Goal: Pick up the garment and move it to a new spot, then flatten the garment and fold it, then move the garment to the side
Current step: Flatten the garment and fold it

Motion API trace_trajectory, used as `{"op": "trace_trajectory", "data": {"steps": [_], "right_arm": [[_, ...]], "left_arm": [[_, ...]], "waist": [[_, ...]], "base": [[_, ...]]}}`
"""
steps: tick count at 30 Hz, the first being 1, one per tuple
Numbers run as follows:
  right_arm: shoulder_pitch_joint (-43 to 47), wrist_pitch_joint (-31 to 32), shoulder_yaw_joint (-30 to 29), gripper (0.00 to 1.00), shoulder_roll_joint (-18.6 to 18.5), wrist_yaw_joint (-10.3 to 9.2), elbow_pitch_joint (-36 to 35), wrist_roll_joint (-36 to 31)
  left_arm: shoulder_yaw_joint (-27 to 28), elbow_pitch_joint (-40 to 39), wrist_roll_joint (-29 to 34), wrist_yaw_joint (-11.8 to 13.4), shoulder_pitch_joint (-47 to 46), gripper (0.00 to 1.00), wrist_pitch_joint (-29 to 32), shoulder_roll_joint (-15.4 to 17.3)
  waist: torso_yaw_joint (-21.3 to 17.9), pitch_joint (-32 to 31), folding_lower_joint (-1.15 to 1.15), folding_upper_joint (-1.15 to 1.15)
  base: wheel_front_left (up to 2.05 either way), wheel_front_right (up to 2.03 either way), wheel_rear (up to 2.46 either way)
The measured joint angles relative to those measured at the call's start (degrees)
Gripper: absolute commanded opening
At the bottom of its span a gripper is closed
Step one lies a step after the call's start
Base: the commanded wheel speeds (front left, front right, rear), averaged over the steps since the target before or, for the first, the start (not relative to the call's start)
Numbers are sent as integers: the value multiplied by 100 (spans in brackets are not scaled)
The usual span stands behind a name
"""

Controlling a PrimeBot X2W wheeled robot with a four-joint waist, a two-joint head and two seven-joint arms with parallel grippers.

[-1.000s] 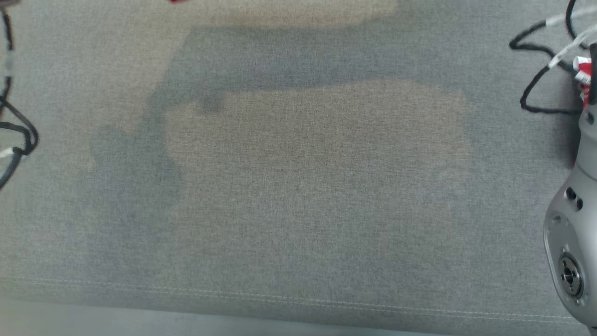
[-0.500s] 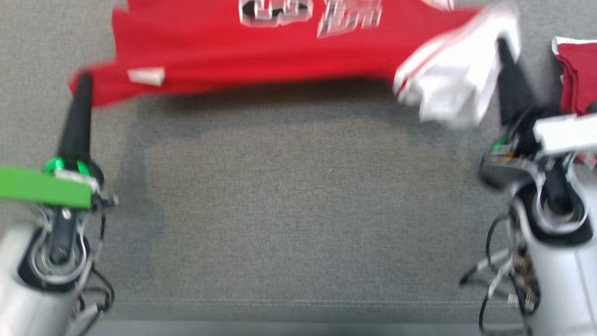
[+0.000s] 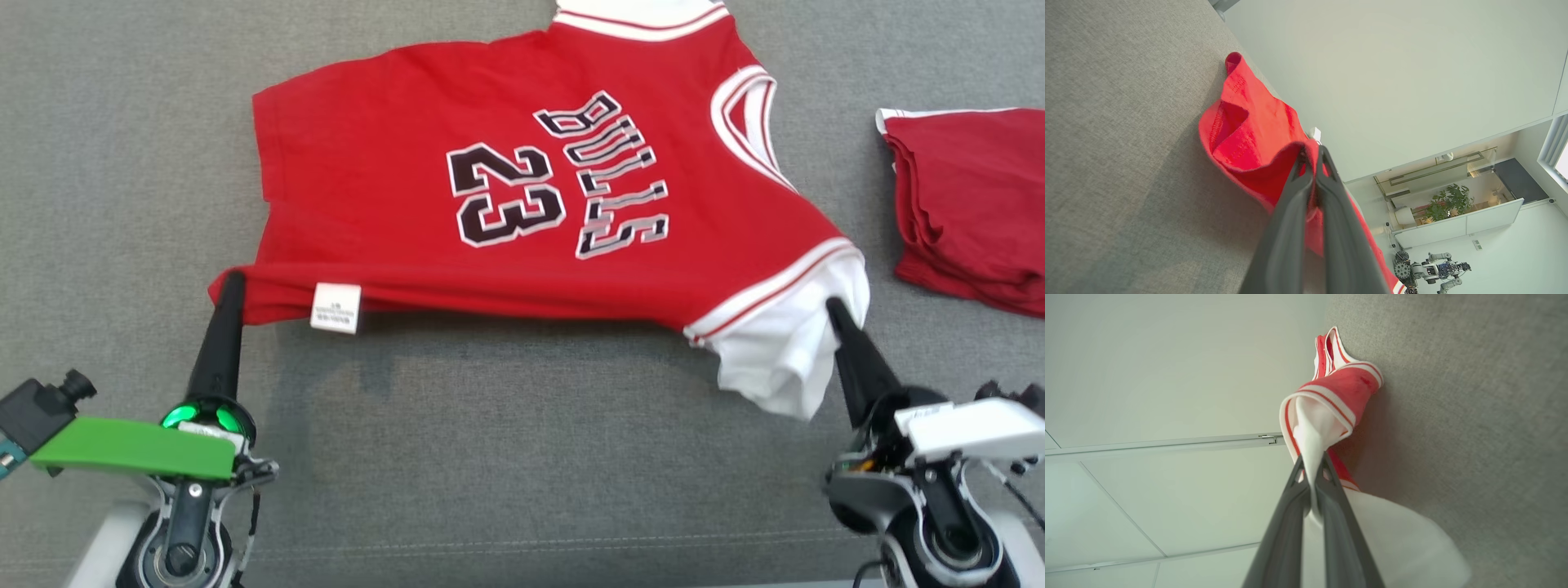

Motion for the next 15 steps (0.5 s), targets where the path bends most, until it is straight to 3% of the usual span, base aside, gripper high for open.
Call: {"op": "trace_trajectory", "data": {"steps": [8,15], "right_arm": [[734,-44,245,0,-22,-4,-308,-203],[1244,-125,299,0,-55,-8,-804,-354]], "left_arm": [[83,-255,613,-7,680,0,0,-54],[375,-546,753,-46,1120,0,0,-296]], "waist": [[222,-95,0,0],[396,-30,0,0]], "base": [[0,0,0],[0,0,0]]}}
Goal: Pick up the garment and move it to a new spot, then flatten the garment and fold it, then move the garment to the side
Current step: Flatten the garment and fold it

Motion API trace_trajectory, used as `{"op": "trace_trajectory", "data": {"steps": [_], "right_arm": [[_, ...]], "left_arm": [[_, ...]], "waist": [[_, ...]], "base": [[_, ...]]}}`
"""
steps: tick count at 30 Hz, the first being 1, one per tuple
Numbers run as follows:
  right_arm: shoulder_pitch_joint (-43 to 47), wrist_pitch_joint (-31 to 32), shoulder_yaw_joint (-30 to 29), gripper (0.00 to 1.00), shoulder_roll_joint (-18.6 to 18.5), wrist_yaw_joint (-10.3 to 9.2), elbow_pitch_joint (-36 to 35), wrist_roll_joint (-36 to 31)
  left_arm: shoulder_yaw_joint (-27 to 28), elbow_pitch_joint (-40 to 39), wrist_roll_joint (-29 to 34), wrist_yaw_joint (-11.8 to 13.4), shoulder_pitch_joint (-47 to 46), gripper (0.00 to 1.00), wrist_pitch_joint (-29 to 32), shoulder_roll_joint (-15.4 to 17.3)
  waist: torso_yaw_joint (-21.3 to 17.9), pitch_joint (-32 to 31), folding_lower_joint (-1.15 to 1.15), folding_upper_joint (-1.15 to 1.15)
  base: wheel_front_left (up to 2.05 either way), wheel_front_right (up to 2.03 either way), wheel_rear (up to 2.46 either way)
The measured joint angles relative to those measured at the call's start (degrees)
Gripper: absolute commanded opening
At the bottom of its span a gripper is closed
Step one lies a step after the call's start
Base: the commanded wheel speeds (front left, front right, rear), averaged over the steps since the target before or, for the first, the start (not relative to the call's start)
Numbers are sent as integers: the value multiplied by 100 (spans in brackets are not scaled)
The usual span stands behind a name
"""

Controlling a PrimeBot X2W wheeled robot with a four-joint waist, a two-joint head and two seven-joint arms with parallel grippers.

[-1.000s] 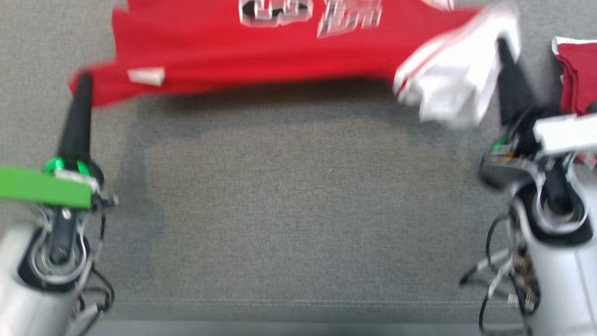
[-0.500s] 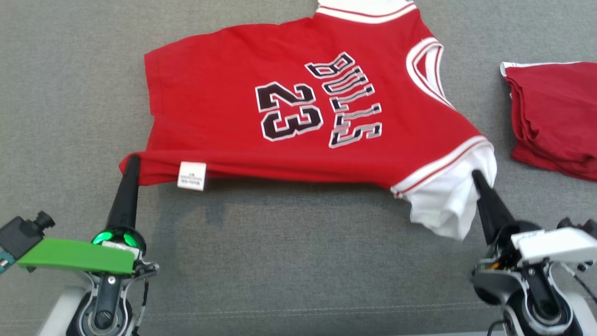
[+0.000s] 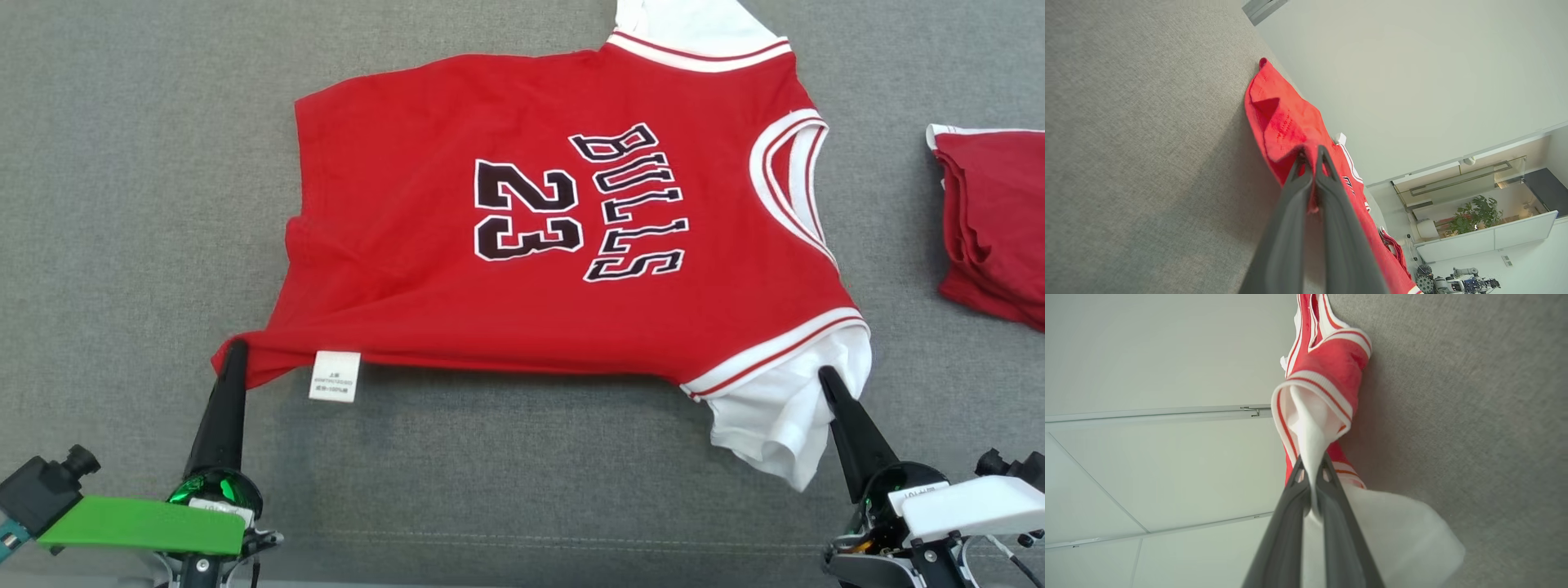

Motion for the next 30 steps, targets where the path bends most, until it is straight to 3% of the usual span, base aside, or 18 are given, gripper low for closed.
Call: {"op": "trace_trajectory", "data": {"steps": [7,16,30], "right_arm": [[194,35,96,0,-48,-5,-483,-52],[951,194,220,0,-270,-5,-383,-222],[929,186,164,0,-601,-5,21,-1071]], "left_arm": [[244,-246,205,-9,271,0,0,-125],[222,-252,337,-10,742,0,0,-227],[229,-149,697,-12,777,0,0,-361]], "waist": [[-6,124,0,0],[-65,168,0,0],[-49,245,0,0]], "base": [[0,0,0],[0,0,0],[0,0,0]]}}
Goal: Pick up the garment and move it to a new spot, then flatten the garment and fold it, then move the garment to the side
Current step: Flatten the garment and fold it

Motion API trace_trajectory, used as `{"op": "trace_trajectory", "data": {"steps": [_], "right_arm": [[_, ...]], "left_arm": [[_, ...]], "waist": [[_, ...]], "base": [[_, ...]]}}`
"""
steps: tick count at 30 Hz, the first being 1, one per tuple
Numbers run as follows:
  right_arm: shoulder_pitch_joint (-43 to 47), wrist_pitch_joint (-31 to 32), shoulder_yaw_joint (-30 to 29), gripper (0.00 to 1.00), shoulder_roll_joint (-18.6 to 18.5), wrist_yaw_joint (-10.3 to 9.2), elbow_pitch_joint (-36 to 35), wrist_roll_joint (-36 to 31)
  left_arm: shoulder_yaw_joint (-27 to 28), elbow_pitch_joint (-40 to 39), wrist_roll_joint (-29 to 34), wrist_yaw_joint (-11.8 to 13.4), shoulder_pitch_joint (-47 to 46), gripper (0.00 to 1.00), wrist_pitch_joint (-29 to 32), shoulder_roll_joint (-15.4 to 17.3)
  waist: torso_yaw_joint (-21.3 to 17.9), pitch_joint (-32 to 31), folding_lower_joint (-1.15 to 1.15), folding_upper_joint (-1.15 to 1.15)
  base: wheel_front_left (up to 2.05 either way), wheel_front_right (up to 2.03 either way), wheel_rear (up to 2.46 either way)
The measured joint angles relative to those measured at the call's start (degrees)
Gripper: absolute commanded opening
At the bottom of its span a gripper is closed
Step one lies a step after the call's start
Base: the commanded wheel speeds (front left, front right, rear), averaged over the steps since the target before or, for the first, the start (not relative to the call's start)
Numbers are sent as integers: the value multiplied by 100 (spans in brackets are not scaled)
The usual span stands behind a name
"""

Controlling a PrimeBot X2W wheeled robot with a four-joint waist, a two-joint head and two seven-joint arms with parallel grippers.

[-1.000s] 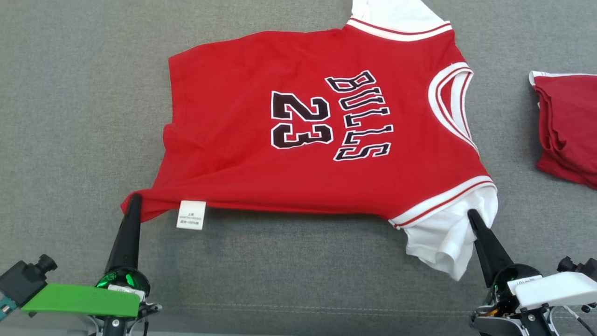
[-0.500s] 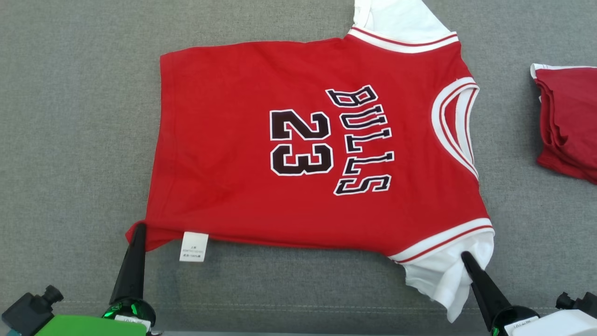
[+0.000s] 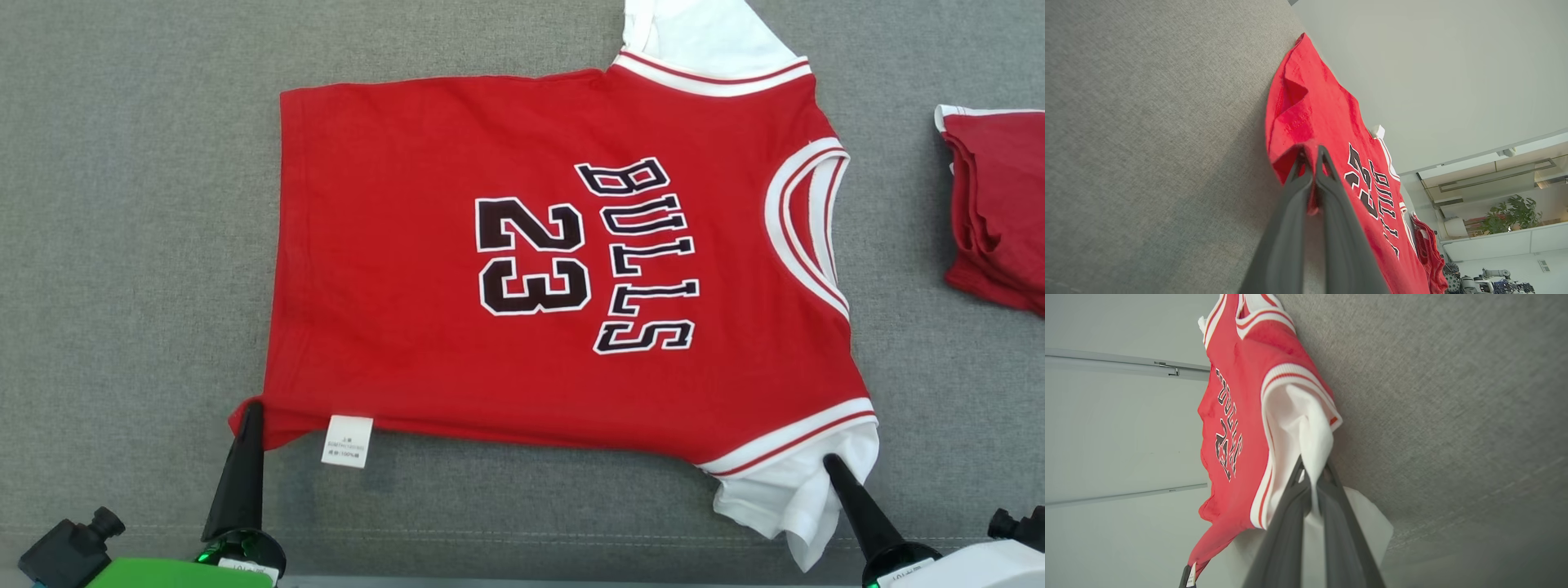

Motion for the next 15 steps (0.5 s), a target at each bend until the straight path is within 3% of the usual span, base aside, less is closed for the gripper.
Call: {"op": "trace_trajectory", "data": {"steps": [15], "right_arm": [[-428,160,220,0,-169,0,99,-435]], "left_arm": [[-168,304,242,-1,5,0,0,-111]], "waist": [[32,-25,0,0]], "base": [[0,0,0]]}}
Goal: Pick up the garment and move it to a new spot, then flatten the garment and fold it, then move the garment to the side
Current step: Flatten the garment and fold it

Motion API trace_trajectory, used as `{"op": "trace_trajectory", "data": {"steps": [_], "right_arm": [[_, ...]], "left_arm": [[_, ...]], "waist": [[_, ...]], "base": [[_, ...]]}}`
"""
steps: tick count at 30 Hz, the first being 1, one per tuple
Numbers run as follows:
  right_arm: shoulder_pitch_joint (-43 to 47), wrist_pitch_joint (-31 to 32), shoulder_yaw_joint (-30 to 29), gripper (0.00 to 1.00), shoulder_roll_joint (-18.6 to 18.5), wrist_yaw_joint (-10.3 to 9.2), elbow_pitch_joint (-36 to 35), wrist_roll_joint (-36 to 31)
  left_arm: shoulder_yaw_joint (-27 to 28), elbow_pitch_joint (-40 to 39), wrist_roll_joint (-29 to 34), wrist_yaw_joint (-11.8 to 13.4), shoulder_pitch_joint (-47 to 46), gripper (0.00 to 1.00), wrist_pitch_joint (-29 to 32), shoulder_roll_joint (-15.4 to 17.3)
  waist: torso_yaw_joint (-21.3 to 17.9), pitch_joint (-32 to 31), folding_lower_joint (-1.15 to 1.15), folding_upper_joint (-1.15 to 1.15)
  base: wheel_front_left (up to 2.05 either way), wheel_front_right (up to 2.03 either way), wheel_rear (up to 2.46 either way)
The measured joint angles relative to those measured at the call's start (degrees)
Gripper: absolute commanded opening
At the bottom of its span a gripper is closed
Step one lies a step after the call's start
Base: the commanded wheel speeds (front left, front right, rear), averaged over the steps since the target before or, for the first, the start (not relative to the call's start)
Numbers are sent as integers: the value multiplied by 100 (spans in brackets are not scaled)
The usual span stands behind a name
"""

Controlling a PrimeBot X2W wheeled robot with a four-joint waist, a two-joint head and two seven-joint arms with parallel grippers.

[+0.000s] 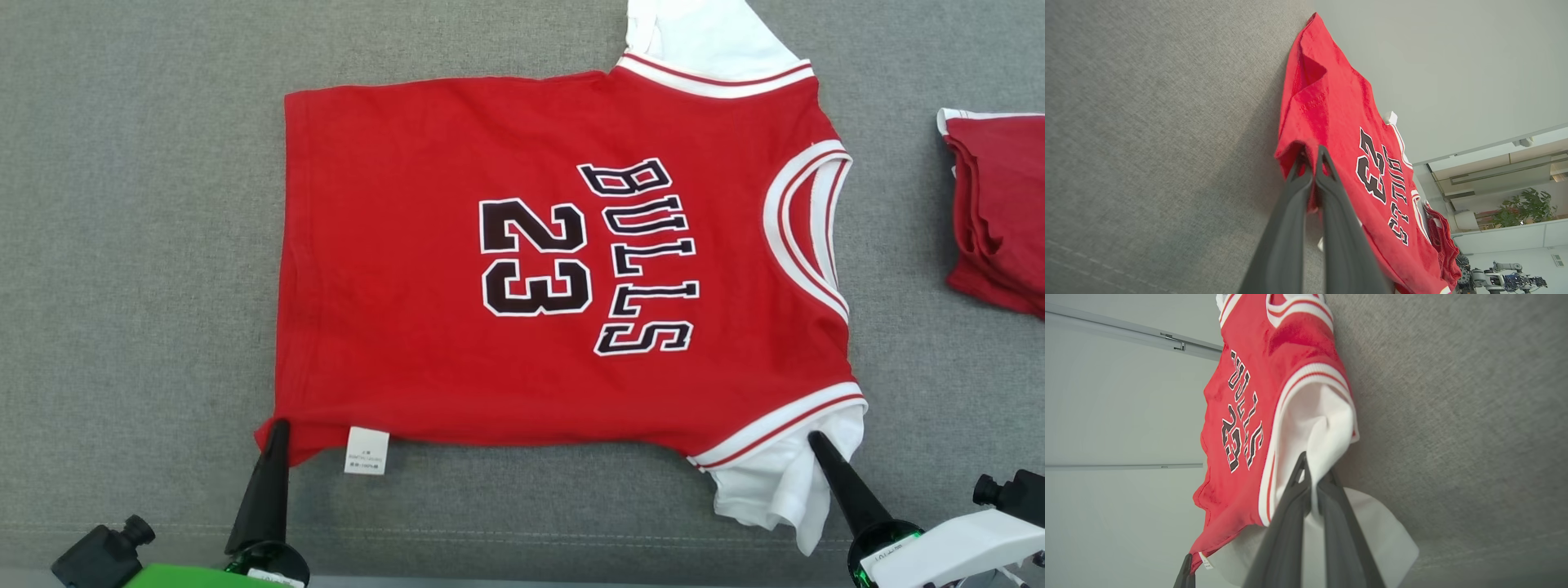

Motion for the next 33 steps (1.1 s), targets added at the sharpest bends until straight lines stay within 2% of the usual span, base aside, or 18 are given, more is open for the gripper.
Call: {"op": "trace_trajectory", "data": {"steps": [4,9,11,13,14,15,16,17,22,29,33], "right_arm": [[-17,47,-37,0,-43,0,81,-52],[-64,93,-46,0,-80,0,175,-157],[-113,144,-47,7,-107,0,210,-197],[-127,149,-47,34,-115,0,252,-203],[-127,151,-47,34,-115,0,279,-203],[-127,159,-47,34,-115,0,302,-203],[-127,188,-52,79,-115,0,338,-203],[-126,200,-52,100,-114,0,382,-203],[-107,269,-16,100,-114,0,471,-203],[-48,456,255,100,-74,0,447,-135],[113,561,376,100,-54,2,437,-85]], "left_arm": [[-164,109,11,-41,9,0,36,1],[-290,207,11,-42,21,8,129,7],[-297,280,11,-42,22,14,144,23],[-305,350,11,-42,23,33,204,43],[-307,382,11,-42,24,46,232,55],[-310,424,10,-42,26,82,246,70],[-318,482,7,-42,27,100,290,86],[-324,536,1,-42,35,100,326,92],[-341,662,-183,-42,163,100,439,82],[-349,694,-877,-47,253,100,652,-165],[-371,701,-1139,-47,310,100,792,-192]], "waist": [[2,-13,0,0],[13,-33,0,0],[20,-46,0,0],[28,-61,0,0],[32,-69,0,0],[35,-78,0,0],[38,-89,0,0],[40,-104,0,0],[43,-148,0,0],[22,-180,0,0],[8,-187,0,0]], "base": [[0,0,0],[0,0,0],[0,0,0],[0,0,0],[0,0,0],[0,0,0],[0,0,0],[0,0,0],[0,0,0],[0,0,0],[0,0,0]]}}
